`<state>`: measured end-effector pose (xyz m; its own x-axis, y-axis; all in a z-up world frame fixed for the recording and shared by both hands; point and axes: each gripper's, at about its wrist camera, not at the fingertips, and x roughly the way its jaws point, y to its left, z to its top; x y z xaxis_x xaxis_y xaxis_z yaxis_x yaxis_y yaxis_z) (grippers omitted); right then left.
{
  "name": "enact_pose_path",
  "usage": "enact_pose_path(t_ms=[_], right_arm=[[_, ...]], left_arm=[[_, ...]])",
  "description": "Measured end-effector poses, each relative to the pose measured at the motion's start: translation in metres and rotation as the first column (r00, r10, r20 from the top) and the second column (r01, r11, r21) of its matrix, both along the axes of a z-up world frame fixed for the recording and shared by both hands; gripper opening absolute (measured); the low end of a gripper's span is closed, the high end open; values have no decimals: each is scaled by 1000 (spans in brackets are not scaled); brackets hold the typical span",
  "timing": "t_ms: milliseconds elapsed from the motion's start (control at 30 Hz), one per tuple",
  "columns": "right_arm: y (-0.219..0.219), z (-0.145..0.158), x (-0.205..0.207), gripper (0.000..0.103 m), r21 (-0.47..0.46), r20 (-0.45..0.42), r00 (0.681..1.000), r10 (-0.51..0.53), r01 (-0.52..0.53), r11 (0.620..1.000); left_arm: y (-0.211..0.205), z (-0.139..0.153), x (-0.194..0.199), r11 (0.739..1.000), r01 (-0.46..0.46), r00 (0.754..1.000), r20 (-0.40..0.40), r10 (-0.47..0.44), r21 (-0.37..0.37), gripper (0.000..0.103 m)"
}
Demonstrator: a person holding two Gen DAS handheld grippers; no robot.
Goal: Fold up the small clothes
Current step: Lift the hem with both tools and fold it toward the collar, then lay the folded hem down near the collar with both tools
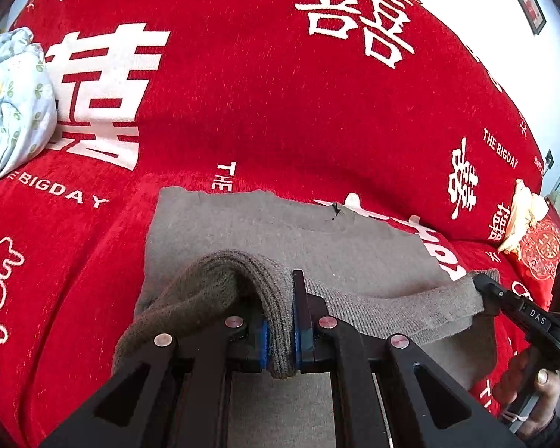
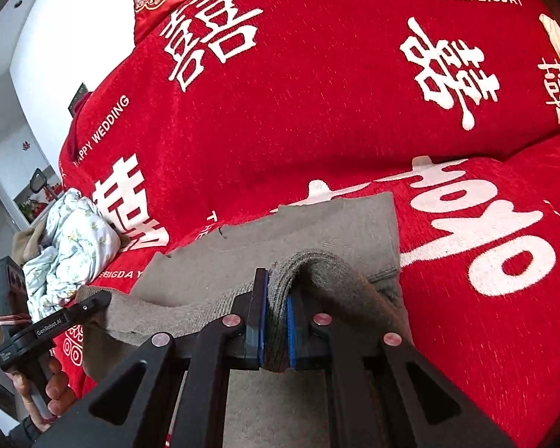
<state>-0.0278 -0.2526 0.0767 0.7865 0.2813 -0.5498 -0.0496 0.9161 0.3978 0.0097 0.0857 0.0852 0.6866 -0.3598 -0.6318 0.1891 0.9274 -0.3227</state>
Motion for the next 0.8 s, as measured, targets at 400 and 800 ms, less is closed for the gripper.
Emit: enact_pose_path(t_ms=[400,800], right_arm=[[9,13,39,9,-41,32,999,13,-12,999],[8,1,51,9,-28,18,1000,-5,6,1000]], left_arm=[[-3,7,47,1000,2,1000,1,-2,31,10],[0,-8,53,999,-36,999,-11,36,5,10]])
